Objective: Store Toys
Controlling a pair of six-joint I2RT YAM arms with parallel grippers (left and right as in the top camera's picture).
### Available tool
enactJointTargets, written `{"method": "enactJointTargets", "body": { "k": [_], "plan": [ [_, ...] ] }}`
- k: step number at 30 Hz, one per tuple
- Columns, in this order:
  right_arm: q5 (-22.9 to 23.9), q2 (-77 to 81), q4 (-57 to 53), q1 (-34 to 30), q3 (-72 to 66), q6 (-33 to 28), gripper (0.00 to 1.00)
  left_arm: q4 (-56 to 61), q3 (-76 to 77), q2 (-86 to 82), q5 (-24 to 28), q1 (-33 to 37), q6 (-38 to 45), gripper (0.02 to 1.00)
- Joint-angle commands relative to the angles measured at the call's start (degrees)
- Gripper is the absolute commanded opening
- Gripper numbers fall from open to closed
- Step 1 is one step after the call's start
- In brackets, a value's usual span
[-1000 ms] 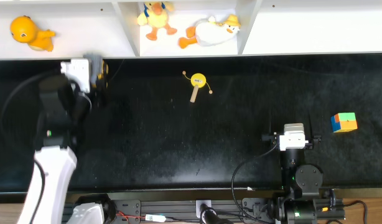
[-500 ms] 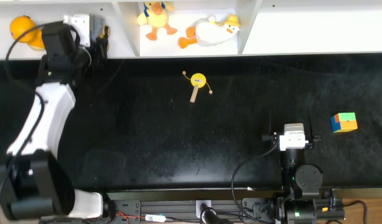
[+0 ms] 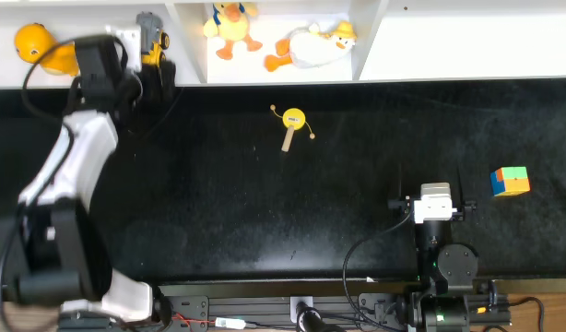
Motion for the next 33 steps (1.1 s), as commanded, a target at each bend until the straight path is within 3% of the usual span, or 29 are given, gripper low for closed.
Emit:
{"method": "enactJointTargets", "body": {
  "k": [1,12,19,25,30,33],
  "plan": [
    [0.4,-0.4,0.3,-0.1,-0.8,-0.1,0.993,0.2,-16.5,-19.6,-7.5,-2.4,0.1,0.998],
    [0.4,-0.4,0.3,-0.1,-0.8,-0.1,0.996,10.7,-52.3,-63.1,-7.8,-2.6,-0.2,0.998],
    [0.4,-0.4,0.3,-0.1,-0.8,-0.1,0.996,5.6,-64.5,-91.6,-7.8,-2.6,-0.2,0.998],
    [0.4,-0.4,0.3,-0.1,-0.8,-0.1,0.996,4.9,-64.4,-97.9,-10.8,-2.4,0.9,0.998],
    [0.4,-0.4,0.3,-0.1,-0.8,-0.1,0.996,4.9,-64.4,-97.9,-10.1,-2.4,1.1,0.998],
    [0.4,-0.4,0.3,-0.1,-0.8,-0.1,0.996,4.9,-64.4,-97.9,-10.1,-2.4,-3.6,0.998]
  ]
}}
